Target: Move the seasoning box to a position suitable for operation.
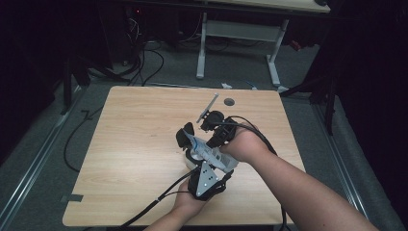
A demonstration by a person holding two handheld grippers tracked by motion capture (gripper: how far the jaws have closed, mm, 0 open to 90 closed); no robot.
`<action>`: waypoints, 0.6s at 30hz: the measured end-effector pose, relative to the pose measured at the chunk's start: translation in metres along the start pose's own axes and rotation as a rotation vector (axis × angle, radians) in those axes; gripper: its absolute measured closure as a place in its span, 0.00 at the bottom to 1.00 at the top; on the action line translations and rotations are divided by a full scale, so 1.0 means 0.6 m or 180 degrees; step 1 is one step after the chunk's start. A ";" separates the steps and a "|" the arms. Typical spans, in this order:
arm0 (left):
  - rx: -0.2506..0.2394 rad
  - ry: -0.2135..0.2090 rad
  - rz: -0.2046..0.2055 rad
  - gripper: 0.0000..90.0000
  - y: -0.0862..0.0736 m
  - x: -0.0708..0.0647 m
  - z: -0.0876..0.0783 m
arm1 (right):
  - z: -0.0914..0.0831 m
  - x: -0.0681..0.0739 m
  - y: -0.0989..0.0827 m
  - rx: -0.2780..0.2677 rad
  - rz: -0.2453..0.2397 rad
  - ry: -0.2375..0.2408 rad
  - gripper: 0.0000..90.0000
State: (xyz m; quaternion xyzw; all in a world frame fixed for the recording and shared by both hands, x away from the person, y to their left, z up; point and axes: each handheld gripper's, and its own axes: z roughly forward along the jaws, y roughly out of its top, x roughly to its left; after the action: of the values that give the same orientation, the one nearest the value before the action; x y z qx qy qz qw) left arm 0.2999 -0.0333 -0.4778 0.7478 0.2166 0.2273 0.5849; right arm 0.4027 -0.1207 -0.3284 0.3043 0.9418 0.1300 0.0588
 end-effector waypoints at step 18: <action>0.0009 0.0015 0.0016 0.61 -0.001 0.001 0.000 | 0.004 0.001 0.002 0.0009 -0.0006 -0.0002 1.00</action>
State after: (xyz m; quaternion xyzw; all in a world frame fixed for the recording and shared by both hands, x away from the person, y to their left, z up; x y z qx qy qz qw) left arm 0.3002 -0.0326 -0.4784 0.7487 0.2165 0.2303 0.5827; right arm 0.4033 -0.1188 -0.3303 0.3036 0.9423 0.1285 0.0587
